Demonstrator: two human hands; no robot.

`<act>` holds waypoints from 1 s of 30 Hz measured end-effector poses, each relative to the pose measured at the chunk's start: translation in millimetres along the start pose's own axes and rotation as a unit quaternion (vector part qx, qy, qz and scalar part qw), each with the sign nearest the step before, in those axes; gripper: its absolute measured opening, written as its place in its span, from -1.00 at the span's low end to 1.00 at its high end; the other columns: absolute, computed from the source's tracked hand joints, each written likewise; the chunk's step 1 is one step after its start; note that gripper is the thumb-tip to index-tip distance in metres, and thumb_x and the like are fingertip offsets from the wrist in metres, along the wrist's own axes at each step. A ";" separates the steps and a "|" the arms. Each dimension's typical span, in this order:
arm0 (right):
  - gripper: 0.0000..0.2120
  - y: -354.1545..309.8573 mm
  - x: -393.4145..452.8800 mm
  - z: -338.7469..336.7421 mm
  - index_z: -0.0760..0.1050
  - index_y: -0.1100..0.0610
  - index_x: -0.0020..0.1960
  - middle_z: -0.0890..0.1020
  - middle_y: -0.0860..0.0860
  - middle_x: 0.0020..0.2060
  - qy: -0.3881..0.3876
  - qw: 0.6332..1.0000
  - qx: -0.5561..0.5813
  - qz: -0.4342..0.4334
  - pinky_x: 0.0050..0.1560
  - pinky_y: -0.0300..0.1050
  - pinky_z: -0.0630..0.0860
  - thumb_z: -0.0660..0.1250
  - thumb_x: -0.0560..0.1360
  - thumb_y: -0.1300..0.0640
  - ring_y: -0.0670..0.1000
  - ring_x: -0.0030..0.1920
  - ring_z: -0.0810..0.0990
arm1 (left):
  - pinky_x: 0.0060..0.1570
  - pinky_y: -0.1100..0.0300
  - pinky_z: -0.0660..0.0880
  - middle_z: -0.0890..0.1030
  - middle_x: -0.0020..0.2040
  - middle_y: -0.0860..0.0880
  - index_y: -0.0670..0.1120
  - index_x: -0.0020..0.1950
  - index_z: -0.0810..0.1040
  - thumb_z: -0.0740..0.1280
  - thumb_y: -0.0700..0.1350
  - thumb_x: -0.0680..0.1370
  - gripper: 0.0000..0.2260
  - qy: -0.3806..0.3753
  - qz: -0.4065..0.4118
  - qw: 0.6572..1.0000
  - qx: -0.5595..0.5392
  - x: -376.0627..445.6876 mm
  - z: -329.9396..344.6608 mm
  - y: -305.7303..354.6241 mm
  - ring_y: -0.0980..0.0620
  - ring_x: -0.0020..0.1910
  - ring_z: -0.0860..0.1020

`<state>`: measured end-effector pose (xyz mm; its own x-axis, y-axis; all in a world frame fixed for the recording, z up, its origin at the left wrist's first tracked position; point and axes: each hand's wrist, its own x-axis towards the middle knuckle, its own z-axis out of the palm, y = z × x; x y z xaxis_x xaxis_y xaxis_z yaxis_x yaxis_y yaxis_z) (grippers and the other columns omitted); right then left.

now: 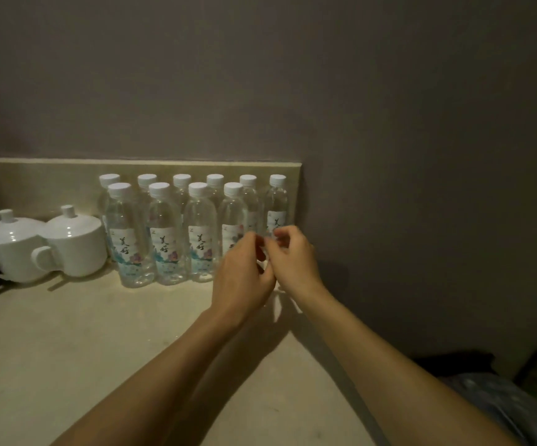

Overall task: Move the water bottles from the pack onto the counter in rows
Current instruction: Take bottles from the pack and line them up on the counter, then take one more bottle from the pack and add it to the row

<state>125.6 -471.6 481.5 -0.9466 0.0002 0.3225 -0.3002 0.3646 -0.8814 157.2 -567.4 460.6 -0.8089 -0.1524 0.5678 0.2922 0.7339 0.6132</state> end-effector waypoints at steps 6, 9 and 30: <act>-0.91 36.5 -14.5 -102.4 0.53 0.07 0.03 0.65 0.02 -0.11 0.097 0.994 -0.011 -0.043 -0.07 -0.15 0.54 0.32 0.54 0.11 -0.03 -0.10 0.62 | -0.17 0.06 0.62 0.60 -0.15 0.08 -0.01 0.04 0.51 0.33 -0.01 0.56 -0.88 -0.012 0.037 0.998 -0.045 -8.2 51.2 62.2 0.16 -0.21 0.59; -0.95 73.8 -21.9 -165.9 0.53 0.04 -0.02 0.65 0.02 -0.17 0.147 0.988 -0.037 -0.026 -0.05 -0.07 0.57 0.32 0.53 0.10 0.01 -0.13 0.63 | -0.14 0.00 0.59 0.61 -0.17 0.06 -0.03 0.02 0.53 0.33 -0.02 0.56 -0.89 -0.014 0.048 0.998 -0.041 -15.9 84.3 102.3 0.08 -0.21 0.60; -0.71 326.3 -79.7 -475.3 0.51 0.07 -0.17 0.56 0.01 -0.37 0.224 0.956 0.025 0.189 -0.30 -0.21 0.45 0.12 0.65 0.06 -0.12 -0.41 0.55 | -0.12 -0.05 0.62 0.65 -0.22 -0.02 -0.02 -0.14 0.56 0.29 0.01 0.56 -0.85 -0.363 -0.055 0.926 -0.092 -120.7 426.4 293.1 -0.01 -0.24 0.65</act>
<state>159.1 89.9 332.2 -0.8465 0.5257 0.0841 0.0363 0.2145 -0.9760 123.0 -51.7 337.5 -0.9491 0.3146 0.0186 0.2157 0.6055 0.7661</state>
